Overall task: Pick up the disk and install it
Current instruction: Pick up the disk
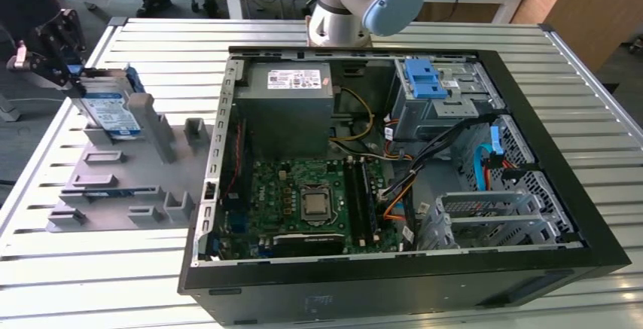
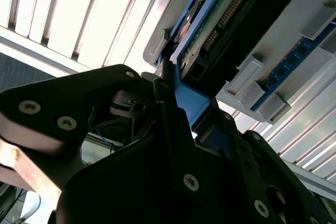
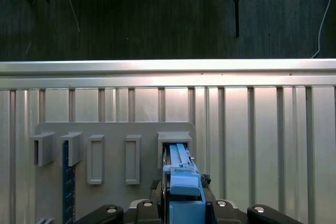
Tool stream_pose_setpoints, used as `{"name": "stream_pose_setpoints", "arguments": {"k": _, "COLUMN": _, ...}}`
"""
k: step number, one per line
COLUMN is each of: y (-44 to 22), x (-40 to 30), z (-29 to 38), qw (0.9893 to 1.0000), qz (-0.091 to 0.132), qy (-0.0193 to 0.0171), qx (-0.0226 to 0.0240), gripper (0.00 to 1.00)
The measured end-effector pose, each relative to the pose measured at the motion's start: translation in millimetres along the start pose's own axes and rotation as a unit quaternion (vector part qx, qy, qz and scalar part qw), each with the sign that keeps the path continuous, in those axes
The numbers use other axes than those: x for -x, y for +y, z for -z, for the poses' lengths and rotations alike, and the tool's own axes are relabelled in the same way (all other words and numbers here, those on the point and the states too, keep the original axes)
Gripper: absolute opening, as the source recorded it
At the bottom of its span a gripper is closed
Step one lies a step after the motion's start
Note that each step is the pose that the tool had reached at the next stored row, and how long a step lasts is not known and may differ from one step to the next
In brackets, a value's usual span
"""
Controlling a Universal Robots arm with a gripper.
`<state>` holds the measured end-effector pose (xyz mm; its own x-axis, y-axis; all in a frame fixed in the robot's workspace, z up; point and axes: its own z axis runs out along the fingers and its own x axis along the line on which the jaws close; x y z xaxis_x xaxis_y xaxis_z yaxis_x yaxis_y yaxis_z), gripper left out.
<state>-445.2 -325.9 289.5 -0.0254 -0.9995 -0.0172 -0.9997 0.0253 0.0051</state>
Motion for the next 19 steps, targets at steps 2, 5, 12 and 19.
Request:
{"name": "stream_pose_setpoints", "arguments": {"k": 2, "y": 0.0, "x": 0.0, "z": 0.0, "qw": 1.0, "qz": 0.0, "qy": 0.0, "qx": 0.0, "gripper": 0.36}}
{"name": "stream_pose_setpoints", "arguments": {"k": 5, "y": 0.0, "x": 0.0, "z": -0.1, "qw": 1.0, "qz": 0.0, "qy": 0.0, "qx": 0.0, "gripper": 0.36}}
{"name": "stream_pose_setpoints", "arguments": {"k": 12, "y": 0.0, "x": 0.0, "z": 2.1, "qw": 1.0, "qz": 0.0, "qy": 0.0, "qx": -0.0001, "gripper": 0.36}}
{"name": "stream_pose_setpoints", "arguments": {"k": 19, "y": 0.0, "x": 0.1, "z": 6.0, "qw": 1.0, "qz": 0.0, "qy": 0.0, "qx": 0.0, "gripper": 0.36}}
